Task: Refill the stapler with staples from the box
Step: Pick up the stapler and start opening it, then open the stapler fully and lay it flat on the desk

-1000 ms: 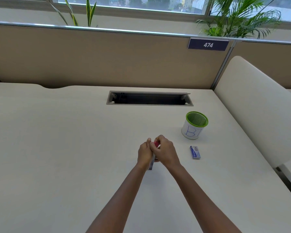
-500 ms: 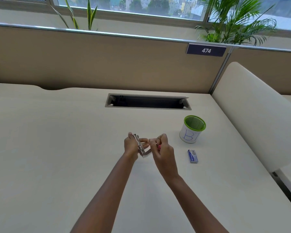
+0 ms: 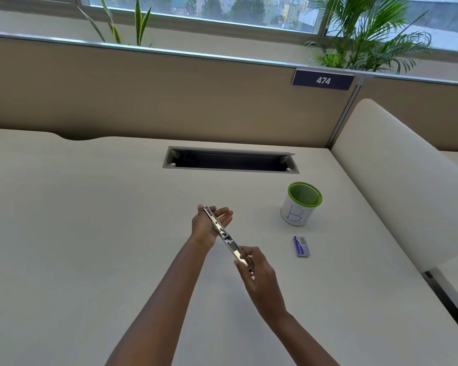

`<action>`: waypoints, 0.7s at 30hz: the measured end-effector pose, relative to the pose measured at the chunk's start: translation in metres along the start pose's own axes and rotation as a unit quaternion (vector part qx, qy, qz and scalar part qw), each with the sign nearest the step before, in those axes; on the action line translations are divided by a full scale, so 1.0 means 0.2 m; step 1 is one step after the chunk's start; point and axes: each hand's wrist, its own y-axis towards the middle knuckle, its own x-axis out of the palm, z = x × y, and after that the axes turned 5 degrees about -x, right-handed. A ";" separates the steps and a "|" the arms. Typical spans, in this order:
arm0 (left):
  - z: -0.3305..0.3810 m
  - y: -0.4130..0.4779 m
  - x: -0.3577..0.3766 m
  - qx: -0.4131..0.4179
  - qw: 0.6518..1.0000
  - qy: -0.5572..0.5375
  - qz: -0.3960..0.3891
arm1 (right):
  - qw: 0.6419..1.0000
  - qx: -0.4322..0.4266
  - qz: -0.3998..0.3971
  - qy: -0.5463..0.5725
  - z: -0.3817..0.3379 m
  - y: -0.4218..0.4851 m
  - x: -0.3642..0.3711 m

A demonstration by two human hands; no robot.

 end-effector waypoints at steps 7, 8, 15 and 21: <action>-0.02 0.02 -0.02 -0.025 0.998 0.036 -0.042 | 1.000 -0.006 0.001 -0.028 -0.01 0.03 0.00; -0.02 0.02 -0.02 -0.028 0.997 0.046 -0.048 | 0.999 -0.008 0.010 -0.034 -0.02 0.04 -0.01; -0.06 -0.01 -0.02 -0.050 0.993 0.083 -0.071 | 0.992 -0.043 0.007 -0.118 -0.09 0.22 -0.02; -0.08 -0.02 0.00 -0.036 0.986 0.158 -0.044 | 0.982 -0.063 -0.032 -0.173 -0.12 0.33 0.00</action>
